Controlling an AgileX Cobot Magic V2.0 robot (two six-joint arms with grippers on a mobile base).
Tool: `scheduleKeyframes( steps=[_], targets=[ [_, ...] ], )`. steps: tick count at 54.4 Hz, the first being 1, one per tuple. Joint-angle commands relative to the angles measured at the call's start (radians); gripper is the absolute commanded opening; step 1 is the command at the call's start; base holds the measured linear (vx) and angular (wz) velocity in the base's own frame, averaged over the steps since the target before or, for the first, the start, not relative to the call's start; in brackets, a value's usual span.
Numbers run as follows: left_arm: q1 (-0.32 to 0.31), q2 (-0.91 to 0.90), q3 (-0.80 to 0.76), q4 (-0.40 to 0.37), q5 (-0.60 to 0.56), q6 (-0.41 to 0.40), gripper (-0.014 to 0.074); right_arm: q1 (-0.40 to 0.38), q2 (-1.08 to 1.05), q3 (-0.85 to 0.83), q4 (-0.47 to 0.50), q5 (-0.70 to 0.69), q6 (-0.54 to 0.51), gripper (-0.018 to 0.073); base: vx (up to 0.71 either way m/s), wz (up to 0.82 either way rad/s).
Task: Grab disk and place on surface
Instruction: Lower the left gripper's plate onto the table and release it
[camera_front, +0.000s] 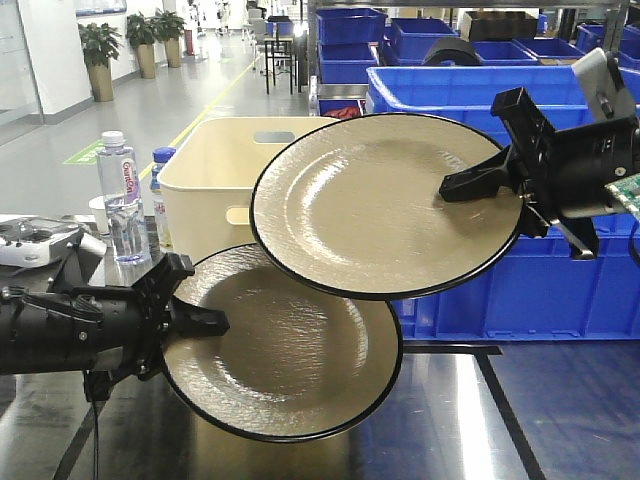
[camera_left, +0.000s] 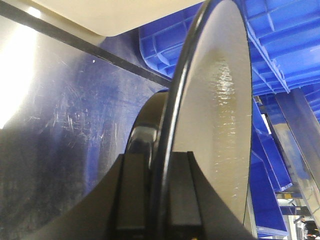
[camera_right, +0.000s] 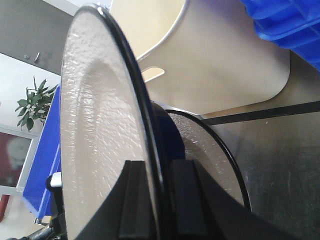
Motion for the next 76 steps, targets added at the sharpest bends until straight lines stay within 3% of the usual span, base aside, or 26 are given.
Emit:
scheduleKeyframes(
  steps=[1, 28, 41, 58, 67, 76],
  targets=[
    [-0.003, -0.048, -0.036, -0.098, -0.011, -0.014, 0.0, -0.003, -0.049, -0.045, 0.105, -0.072, 0.001, -0.0008, 0.0, 0.0],
    [-0.004, -0.036, -0.036, -0.098, -0.036, -0.014, 0.0, -0.003, -0.049, -0.045, 0.105, -0.079, 0.001, -0.0008, 0.0, 0.0],
    [-0.033, 0.077, -0.033, -0.028, 0.07, -0.014, 0.0, -0.003, -0.049, -0.045, 0.104, -0.079, 0.001, -0.0008, 0.0, 0.0],
    [-0.073, 0.191, -0.033, -0.026, 0.122, -0.016, 0.0011, -0.003, -0.049, -0.045, 0.078, -0.079, 0.001, -0.0008, 0.0, 0.0],
    [-0.073, 0.19, -0.033, 0.039, 0.133, -0.017, 0.0081, -0.003, -0.049, -0.045, 0.077, -0.079, 0.001, -0.0008, 0.0, 0.0],
    [-0.07, 0.188, -0.034, 0.18, 0.146, -0.018, 0.0265, -0.003, -0.049, -0.045, 0.052, -0.083, 0.001, -0.0008, 0.0, 0.0]
  ],
)
